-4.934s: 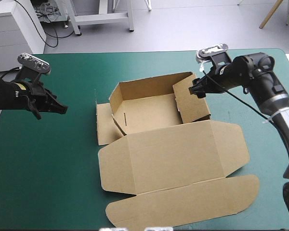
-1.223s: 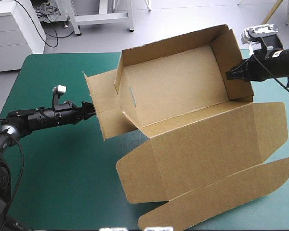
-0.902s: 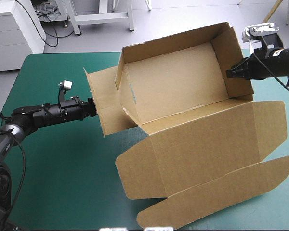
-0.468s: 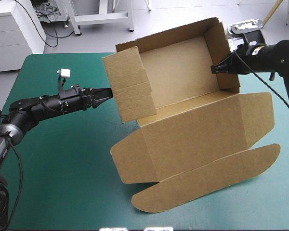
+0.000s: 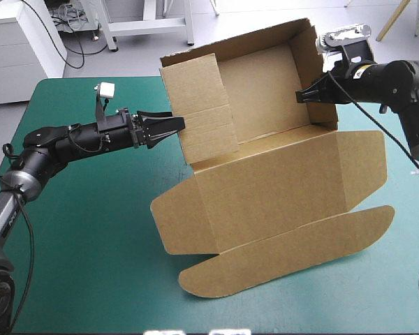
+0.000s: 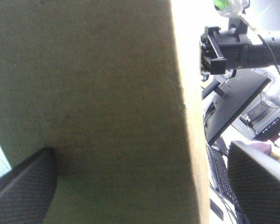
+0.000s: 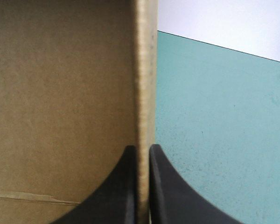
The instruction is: Fold the box
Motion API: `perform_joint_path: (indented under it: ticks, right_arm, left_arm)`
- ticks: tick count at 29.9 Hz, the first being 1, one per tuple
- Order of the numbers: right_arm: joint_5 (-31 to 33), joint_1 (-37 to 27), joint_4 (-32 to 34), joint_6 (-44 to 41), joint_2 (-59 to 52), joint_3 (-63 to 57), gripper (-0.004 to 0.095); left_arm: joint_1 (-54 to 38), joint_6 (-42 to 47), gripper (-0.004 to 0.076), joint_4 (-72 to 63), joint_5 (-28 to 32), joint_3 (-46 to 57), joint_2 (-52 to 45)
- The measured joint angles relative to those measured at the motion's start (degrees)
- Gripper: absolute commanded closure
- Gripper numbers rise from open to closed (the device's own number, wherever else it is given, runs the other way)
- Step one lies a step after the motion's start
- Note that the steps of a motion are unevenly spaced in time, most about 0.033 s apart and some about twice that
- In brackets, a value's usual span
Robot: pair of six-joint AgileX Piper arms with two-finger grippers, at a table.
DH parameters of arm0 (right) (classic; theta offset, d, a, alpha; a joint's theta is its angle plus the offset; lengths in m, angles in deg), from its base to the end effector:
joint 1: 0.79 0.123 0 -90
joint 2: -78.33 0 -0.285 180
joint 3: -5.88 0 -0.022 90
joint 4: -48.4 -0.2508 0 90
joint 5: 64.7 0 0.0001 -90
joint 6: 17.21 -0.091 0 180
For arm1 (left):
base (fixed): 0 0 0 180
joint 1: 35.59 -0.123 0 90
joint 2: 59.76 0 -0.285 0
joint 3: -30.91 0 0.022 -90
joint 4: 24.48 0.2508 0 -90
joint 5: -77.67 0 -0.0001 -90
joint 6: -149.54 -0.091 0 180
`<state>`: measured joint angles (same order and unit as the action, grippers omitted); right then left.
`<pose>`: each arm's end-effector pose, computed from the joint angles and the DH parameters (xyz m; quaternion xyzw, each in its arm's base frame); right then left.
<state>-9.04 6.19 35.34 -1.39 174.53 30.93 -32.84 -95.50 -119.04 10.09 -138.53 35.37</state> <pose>0.3287 0.0574 0.4554 -0.1606 0.8739 0.0781 0.4521 0.3036 -0.0986 0.3573 0.1786 0.6959 -0.5737 0.3932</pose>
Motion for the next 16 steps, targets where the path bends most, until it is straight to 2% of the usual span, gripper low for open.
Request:
perform_joint_path:
  ticks: [7, 11, 16]
  right_arm:
    - [-1.1, 0.0, 0.6, -0.5, 0.0, 0.0, 0.0925]
    - [-2.0, 0.0, 1.6, -1.4, 0.0, 0.0, 0.0923]
    - [-4.0, 0.1, 3.1, -4.0, 0.0, 0.0, 0.0919]
  left_arm:
    - [1.5, 3.4, 0.009, 3.9, 1.5, -2.6, 0.0]
    - [4.3, 8.3, 0.0098, 12.4, 8.0, -6.5, 0.0]
    - [9.2, 23.0, 0.0098, 31.3, 18.8, -14.9, 0.0]
